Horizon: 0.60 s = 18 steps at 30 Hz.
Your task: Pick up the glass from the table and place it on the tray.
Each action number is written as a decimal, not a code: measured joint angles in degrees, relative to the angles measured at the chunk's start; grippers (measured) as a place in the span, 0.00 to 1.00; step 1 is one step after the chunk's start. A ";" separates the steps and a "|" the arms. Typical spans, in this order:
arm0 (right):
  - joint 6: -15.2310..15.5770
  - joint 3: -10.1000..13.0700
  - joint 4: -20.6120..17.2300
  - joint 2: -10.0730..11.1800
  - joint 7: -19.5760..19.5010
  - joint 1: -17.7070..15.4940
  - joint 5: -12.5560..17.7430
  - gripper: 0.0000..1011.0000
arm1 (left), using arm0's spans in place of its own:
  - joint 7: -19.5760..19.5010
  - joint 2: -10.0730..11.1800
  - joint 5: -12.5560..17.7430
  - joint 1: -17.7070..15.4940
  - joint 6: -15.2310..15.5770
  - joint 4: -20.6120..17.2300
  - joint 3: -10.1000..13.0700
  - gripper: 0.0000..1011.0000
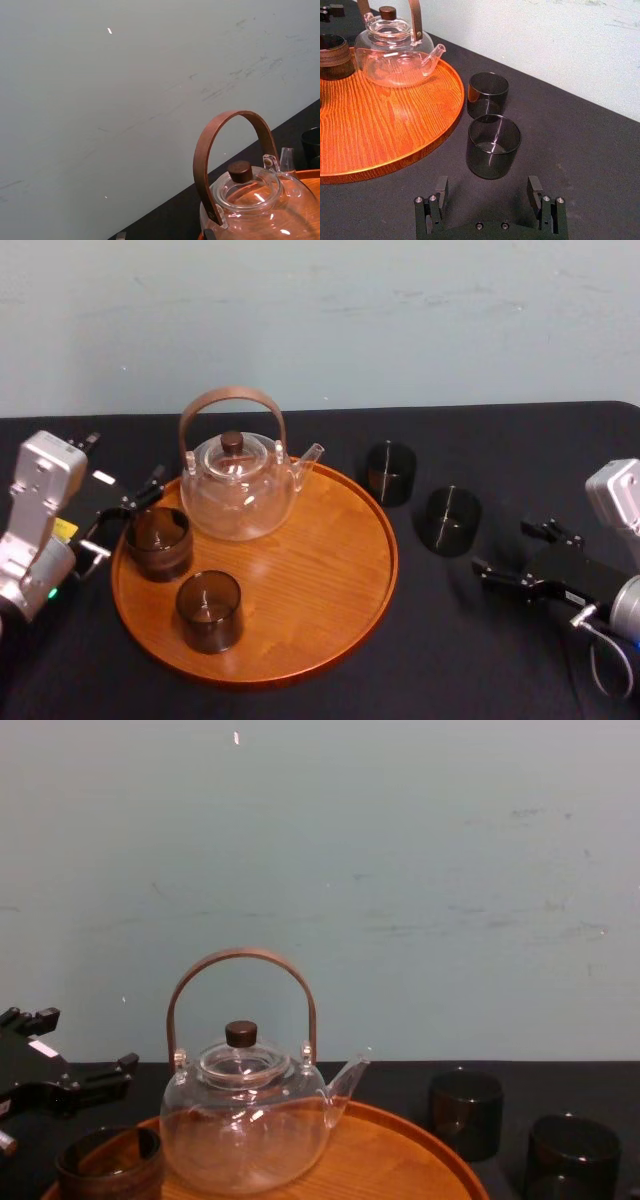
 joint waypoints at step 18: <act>1.33 -1.48 4.43 -4.09 2.15 4.98 -3.95 0.99 | 0.00 0.00 0.00 0.00 0.00 0.00 0.00 0.99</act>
